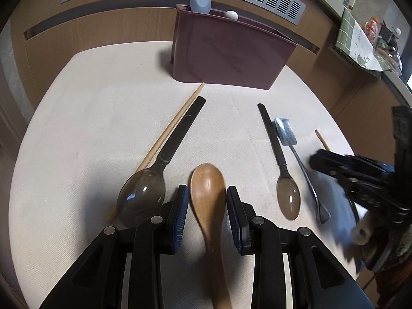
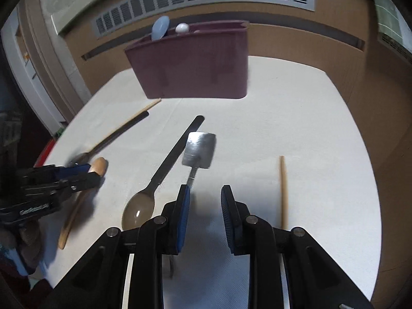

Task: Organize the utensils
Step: 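Grasp the wooden spoon with the left tool while the right tool grasps the metal spatula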

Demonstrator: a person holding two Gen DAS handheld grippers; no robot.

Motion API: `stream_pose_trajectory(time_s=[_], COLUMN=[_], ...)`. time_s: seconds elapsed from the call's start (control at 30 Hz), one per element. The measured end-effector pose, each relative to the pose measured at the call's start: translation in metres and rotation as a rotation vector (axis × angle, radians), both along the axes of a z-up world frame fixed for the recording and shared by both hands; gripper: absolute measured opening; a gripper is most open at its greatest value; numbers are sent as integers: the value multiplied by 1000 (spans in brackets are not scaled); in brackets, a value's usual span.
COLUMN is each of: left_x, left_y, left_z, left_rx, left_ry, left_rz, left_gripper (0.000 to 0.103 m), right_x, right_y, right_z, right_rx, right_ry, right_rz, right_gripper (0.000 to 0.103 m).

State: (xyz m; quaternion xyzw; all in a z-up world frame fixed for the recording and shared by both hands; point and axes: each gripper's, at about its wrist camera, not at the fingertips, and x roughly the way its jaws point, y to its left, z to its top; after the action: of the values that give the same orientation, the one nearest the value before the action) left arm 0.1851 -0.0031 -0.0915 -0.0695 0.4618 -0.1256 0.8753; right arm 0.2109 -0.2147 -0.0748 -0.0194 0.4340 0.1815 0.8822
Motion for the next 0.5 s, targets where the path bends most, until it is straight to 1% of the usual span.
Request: stream_pose_trajectory(time_s=[0.07, 0.1, 0.17, 0.23, 0.37, 0.5], left_x=[-3, -5, -6, -7, -7, -7], left_y=[3, 4, 6, 7, 8, 8], left_z=[0, -1, -1, -1, -1, -1], left_rx=[1, 0, -9, -15, -22, -19], left_ry=[-2, -2, -1, -2, -1, 5], left_rz=[-3, -5, -6, -5, -6, -4], left_gripper=[31, 31, 31, 31, 31, 32], right_x=[6, 6, 11, 20, 38, 52], right_y=[12, 16, 24, 34, 46, 52], right_z=[-8, -8, -8, -8, -10, -9], right_rx=[-16, -23, -42, -64, -116, -125], right_ry=[14, -12, -25, -33, -59, -61], right_rz=[8, 4, 12, 17, -2, -24], right_gripper=[25, 25, 31, 34, 35, 40])
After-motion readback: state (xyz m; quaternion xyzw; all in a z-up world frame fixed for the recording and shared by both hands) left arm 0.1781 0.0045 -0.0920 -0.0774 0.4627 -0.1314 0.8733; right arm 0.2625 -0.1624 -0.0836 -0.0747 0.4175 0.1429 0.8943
